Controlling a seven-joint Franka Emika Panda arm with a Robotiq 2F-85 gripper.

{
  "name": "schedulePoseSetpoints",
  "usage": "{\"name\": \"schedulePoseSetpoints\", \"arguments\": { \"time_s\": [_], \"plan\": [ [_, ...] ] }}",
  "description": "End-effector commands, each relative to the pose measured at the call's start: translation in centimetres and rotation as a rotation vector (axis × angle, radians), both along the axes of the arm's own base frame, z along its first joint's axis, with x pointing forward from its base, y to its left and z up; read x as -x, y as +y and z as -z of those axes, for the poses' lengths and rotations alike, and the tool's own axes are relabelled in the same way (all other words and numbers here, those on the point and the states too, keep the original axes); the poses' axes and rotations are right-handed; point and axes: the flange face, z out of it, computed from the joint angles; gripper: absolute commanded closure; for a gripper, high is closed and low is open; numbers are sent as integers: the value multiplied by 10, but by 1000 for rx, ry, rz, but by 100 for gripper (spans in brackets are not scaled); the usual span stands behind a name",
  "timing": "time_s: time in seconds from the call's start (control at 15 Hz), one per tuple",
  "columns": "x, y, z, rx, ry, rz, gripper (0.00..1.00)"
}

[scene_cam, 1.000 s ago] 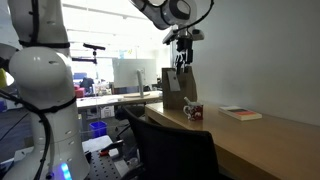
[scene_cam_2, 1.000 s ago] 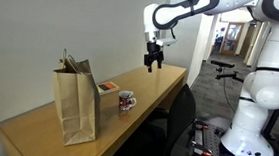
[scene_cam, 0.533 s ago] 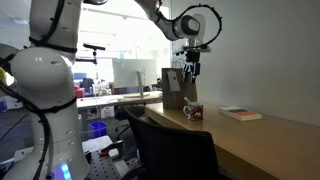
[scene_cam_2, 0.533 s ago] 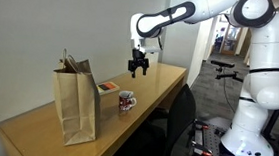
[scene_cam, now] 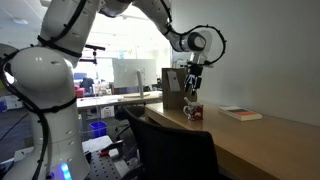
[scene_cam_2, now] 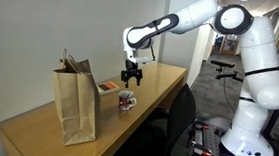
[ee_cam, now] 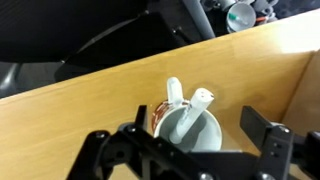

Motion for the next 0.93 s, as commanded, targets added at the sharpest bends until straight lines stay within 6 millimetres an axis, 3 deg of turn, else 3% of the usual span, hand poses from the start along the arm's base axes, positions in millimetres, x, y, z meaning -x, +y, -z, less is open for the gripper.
{"name": "schedulePoseSetpoints", "arguments": {
  "time_s": [0.0,0.2,0.27,0.33,0.47,0.87],
  "plan": [
    [-17,0,14,-34,6,-5,0],
    [-27,-5,26,-36,23,2,7],
    [-30,-8,29,-39,31,3,15],
    [-32,-10,34,-39,37,5,13],
    [-37,-14,40,-42,44,4,22],
    [-47,-16,54,-63,54,-35,35]
  ]
}}
